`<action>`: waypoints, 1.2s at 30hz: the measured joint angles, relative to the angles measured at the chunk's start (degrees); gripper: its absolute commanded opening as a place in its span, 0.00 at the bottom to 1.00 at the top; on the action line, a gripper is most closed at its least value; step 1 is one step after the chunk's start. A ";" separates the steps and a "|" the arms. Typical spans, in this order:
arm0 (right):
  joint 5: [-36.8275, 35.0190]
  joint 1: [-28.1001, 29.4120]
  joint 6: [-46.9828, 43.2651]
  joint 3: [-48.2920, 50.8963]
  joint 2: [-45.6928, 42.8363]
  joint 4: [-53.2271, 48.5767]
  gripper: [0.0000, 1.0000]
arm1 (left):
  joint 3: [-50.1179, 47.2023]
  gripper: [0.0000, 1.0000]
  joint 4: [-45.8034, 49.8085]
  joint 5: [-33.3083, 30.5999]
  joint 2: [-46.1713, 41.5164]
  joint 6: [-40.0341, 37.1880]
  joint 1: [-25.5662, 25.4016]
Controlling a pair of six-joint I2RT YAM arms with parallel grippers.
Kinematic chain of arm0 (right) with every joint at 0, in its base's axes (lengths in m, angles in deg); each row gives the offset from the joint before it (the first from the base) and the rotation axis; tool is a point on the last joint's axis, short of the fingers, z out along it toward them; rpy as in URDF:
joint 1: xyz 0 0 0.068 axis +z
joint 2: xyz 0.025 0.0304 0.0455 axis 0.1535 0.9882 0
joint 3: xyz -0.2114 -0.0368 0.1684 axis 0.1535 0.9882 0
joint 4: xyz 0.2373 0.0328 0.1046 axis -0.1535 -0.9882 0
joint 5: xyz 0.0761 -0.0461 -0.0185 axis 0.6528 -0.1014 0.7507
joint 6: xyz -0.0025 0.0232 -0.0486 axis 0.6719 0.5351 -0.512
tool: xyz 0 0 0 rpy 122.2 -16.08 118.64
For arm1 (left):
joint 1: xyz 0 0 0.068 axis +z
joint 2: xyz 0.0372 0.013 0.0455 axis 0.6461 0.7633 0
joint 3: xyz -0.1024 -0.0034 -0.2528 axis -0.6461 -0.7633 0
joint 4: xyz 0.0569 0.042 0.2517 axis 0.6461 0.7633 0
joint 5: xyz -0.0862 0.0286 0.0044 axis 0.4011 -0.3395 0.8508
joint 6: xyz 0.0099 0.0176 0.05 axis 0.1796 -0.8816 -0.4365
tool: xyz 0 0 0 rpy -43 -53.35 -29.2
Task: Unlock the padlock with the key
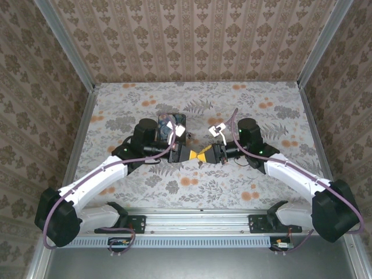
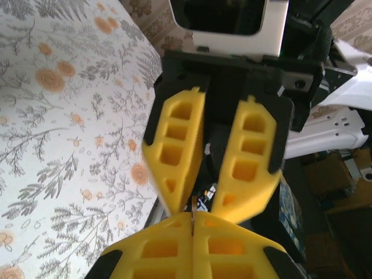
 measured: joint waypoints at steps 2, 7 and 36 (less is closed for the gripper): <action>-0.72 -0.02 1.14 0.00 0.04 1.18 0.28 | -1.22 0.00 -3.10 -0.22 -0.02 1.46 1.20; -2.73 -0.11 5.84 0.66 0.96 7.06 0.29 | -3.52 0.00 -10.21 -0.20 -0.02 5.40 3.19; -5.49 -0.66 13.07 1.90 2.27 16.81 0.18 | -5.42 0.00 -14.71 0.44 -1.84 8.50 3.89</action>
